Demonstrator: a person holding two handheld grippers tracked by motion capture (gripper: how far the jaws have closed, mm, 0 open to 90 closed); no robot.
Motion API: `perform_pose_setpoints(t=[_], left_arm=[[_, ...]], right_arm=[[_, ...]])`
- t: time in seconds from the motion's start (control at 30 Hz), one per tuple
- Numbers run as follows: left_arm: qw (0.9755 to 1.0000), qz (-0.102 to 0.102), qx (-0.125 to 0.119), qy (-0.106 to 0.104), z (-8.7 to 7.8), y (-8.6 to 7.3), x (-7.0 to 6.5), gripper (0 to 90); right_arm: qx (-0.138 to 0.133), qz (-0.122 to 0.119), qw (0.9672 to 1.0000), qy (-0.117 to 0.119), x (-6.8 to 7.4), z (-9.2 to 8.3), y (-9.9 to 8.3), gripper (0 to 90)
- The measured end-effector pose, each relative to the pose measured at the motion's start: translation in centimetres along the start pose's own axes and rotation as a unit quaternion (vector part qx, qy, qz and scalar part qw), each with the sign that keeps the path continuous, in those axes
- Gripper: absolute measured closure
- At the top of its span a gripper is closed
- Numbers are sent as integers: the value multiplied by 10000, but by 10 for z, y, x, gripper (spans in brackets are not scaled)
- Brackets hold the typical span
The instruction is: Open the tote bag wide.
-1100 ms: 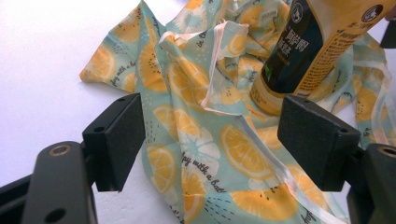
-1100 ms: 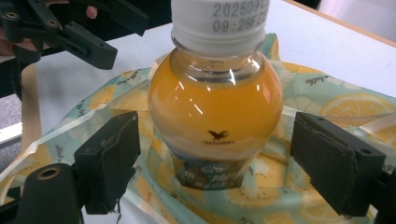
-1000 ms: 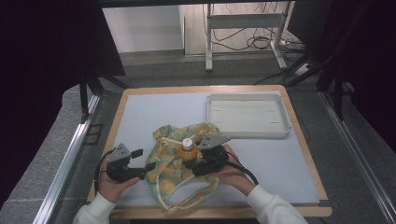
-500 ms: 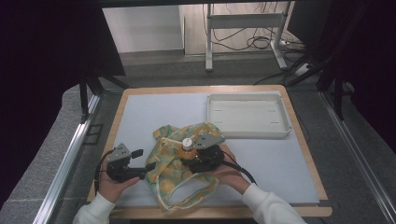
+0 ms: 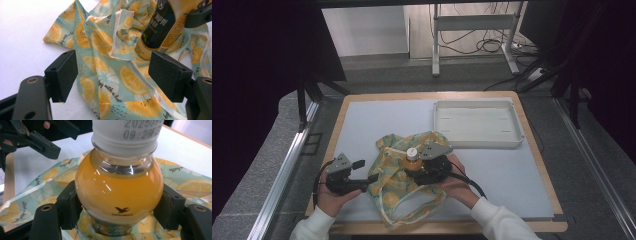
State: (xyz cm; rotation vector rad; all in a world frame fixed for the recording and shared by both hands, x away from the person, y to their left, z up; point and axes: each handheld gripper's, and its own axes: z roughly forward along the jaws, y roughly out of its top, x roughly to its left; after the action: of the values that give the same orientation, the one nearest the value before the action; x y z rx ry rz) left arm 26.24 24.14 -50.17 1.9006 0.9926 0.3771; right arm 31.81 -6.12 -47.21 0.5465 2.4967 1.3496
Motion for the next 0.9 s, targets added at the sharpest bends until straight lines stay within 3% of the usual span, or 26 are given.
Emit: perform_pose_setpoints(t=[0.9], left_arm=[[10000, -14, 37, 26, 2, -1, -1, 239]], right_arm=[[-630, 65, 9979, -96, -8, -37, 27, 317]])
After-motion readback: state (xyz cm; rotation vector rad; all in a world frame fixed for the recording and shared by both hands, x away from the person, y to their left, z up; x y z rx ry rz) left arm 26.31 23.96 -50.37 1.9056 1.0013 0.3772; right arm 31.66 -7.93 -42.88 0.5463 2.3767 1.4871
